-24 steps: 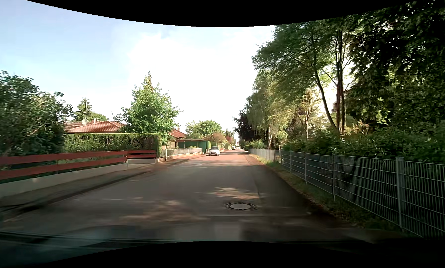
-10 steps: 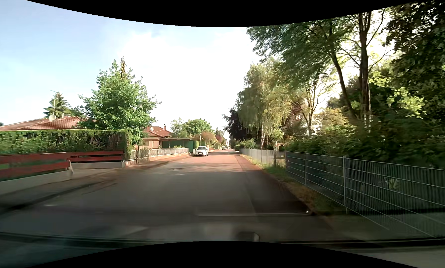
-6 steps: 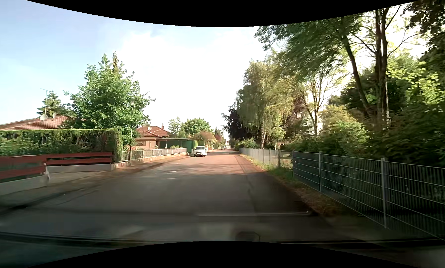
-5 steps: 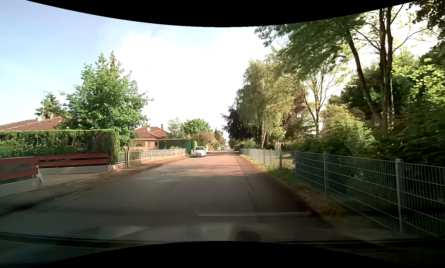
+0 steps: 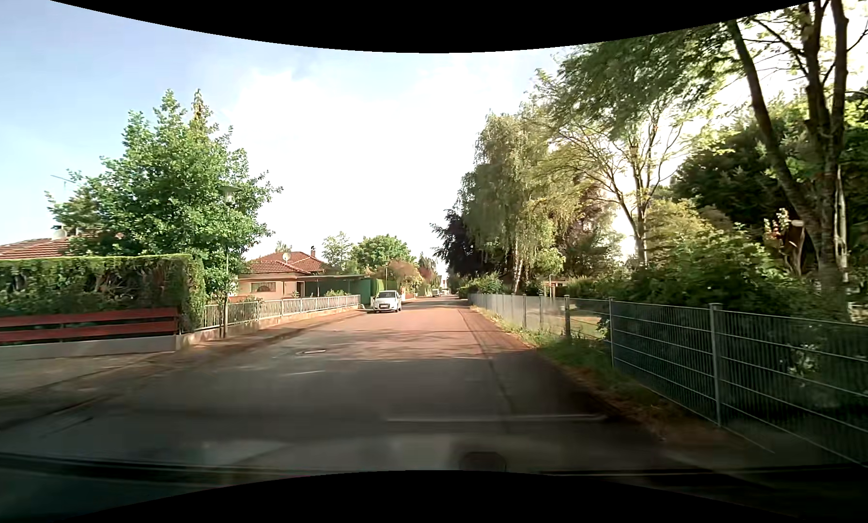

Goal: Follow the waypoints while adhering to traffic rules and regulations

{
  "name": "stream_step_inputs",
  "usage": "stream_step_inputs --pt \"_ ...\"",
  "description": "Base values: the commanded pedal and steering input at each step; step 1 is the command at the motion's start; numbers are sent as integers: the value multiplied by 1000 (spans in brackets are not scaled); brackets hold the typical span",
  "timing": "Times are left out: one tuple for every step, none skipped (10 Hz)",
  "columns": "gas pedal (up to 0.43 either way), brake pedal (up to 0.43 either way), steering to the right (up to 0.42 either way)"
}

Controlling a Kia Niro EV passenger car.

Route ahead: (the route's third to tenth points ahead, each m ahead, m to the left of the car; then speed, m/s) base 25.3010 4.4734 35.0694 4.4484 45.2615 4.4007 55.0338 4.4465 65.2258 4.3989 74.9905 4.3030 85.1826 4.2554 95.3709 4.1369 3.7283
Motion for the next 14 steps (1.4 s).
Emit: stream_step_inputs --pt "157 0 -5" --pt "157 0 -8" --pt "157 0 -6" --pt "157 0 -2" --pt "157 0 -2" --pt "157 0 -2" --pt "157 0 -1" --pt "157 0 2" --pt "157 0 5" --pt "169 0 7" --pt "169 0 6" --pt "169 0 3" --pt "169 0 1" --pt "169 0 2"
